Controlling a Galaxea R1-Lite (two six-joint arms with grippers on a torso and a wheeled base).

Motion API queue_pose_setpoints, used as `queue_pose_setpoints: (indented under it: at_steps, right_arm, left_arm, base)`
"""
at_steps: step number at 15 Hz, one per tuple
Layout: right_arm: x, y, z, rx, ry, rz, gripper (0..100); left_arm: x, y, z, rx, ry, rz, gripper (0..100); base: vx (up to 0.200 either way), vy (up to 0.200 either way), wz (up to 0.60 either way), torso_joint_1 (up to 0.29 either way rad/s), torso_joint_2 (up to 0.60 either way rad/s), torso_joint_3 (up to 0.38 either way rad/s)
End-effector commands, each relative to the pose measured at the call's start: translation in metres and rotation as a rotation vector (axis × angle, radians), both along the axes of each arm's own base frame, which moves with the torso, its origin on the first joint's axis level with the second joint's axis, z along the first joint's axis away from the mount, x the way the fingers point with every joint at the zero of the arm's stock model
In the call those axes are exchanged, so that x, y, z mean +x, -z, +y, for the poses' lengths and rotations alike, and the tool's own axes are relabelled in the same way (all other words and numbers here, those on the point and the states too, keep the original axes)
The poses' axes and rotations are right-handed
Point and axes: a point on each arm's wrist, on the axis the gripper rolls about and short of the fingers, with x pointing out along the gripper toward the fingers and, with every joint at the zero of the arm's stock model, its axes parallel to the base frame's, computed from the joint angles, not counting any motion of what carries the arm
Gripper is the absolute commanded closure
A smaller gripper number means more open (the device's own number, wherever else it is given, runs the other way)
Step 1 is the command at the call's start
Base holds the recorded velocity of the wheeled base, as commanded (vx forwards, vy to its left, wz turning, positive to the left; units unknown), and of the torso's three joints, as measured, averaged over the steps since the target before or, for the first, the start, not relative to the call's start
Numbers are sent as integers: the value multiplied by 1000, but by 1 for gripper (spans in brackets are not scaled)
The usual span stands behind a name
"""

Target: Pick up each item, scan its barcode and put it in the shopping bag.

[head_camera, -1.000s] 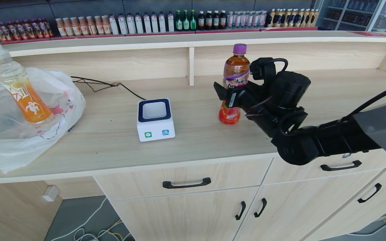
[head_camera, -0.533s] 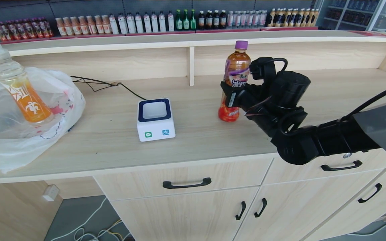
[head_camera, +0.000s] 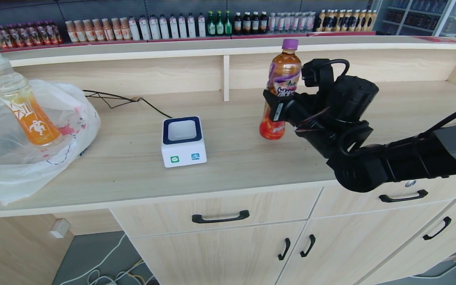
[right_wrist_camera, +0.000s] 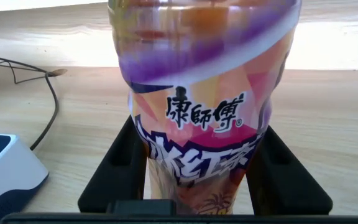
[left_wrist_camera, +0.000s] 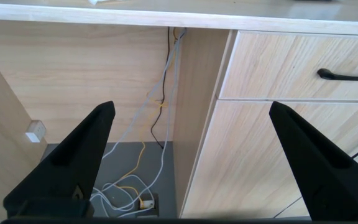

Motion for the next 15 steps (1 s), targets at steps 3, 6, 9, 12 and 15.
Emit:
queue_pose_setpoints:
  at_steps: [3,6,9,12,15]
  right_arm:
    - [-21,-35,-13,24,-1,-44,100]
    - [-50,-53,-16,33,-41,-70,100]
    - [-93,-59,-38,21,-51,-65,100]
    - [-138,-51,-64,-15,-44,-42,100]
    - [-182,-32,-91,-31,-46,-4,100]
  left_arm:
    - [0,0,0,0,0,1,0]
    - [0,0,0,0,-2,1,0]
    - [0,0,0,0,-2,1,0]
    - [0,0,0,0,0,1,0]
    - [0,0,0,0,-2,1,0]
  base:
    - [0,0,0,0,0,0]
    - [0,0,0,0,0,0]
    - [0,0,0,0,0,0]
    - [0,0,0,0,0,0]
    - [0,0,0,0,0,0]
